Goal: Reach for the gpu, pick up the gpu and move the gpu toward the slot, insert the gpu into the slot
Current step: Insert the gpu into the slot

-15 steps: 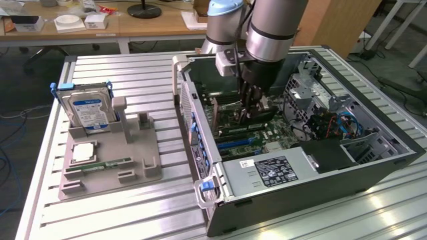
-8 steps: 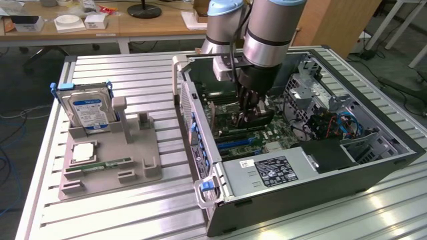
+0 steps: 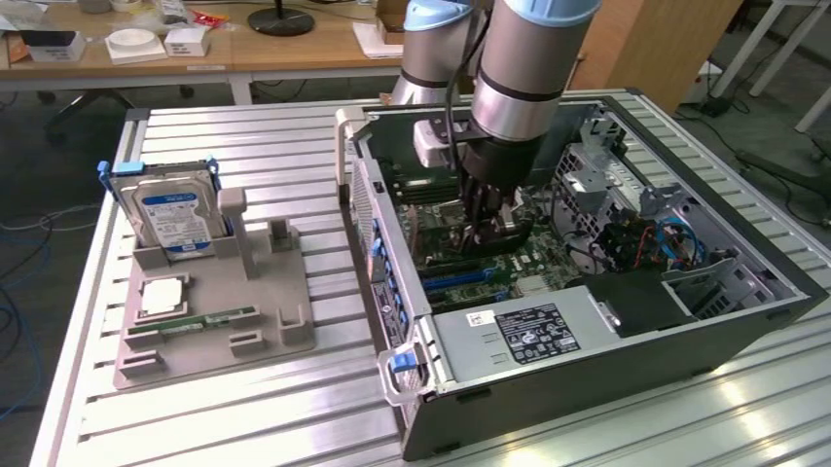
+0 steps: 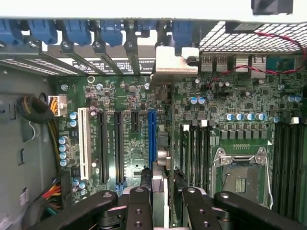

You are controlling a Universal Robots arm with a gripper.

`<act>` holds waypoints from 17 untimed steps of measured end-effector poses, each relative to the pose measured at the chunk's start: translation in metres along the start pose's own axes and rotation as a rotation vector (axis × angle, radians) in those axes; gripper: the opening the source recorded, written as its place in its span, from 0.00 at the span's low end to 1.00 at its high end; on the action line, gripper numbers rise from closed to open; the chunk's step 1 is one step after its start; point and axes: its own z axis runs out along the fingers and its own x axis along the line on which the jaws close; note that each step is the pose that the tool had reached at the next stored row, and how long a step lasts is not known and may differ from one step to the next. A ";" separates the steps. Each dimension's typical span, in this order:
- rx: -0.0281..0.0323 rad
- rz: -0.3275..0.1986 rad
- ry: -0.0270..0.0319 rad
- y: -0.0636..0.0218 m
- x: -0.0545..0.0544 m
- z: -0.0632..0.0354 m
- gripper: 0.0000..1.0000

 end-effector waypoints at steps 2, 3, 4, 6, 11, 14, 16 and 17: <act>0.0001 0.001 0.0000 0.0019 0.000 0.0018 0.29; 0.0001 0.001 0.0001 0.0036 0.000 0.0028 0.29; 0.0001 0.002 0.0000 0.0047 0.000 0.0041 0.29; 0.0001 0.002 0.0000 0.0052 0.000 0.0065 0.29; 0.0002 0.004 0.0001 0.0052 0.003 0.0099 0.29; 0.0001 0.005 0.0003 0.0052 0.006 0.0105 0.29; 0.0002 0.006 0.0004 0.0053 0.006 0.0107 0.29; 0.0002 0.006 0.0004 0.0053 0.006 0.0107 0.29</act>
